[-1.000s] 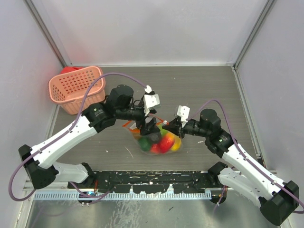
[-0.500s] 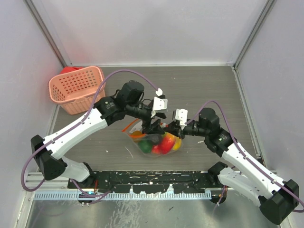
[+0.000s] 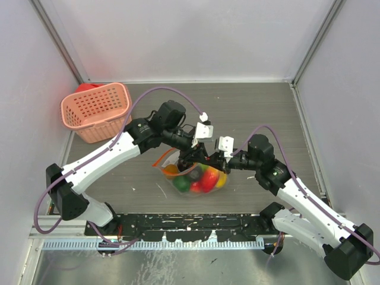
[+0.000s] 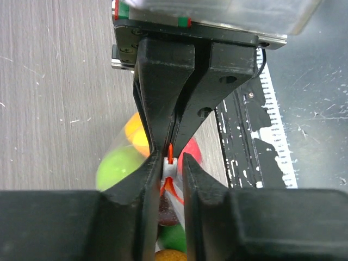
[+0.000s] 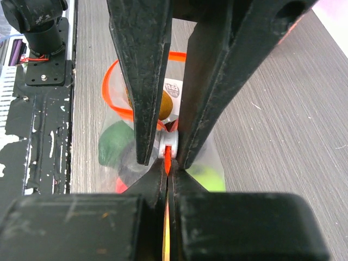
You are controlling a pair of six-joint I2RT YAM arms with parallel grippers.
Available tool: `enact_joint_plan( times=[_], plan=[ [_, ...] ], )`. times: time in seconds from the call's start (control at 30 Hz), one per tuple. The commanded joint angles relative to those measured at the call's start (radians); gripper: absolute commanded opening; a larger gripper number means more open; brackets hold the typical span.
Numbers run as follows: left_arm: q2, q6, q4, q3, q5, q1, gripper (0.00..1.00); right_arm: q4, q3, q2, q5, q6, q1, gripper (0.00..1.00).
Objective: Place the food in the zip-top bag and seal the zipper
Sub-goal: Zip the zipper food storage bag.
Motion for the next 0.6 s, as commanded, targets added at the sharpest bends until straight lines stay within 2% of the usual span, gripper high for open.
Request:
enact_joint_plan(
  times=[0.0,0.07,0.13,0.57],
  plan=[
    [-0.019,0.008,-0.009,0.029,0.022,0.0,0.17,0.042,0.04,-0.013,0.011,-0.005,-0.003,0.01],
    [-0.025,0.009,-0.014,0.025,0.012,0.0,0.09,0.043,0.038,-0.016,0.021,0.0,-0.003,0.01],
    [-0.032,0.009,-0.019,0.016,-0.008,0.001,0.05,0.044,0.034,-0.024,0.032,0.003,-0.003,0.01],
    [-0.092,-0.008,-0.075,-0.044,-0.148,0.04,0.07,0.061,0.006,-0.066,0.06,0.039,-0.003,0.01]
  ],
)
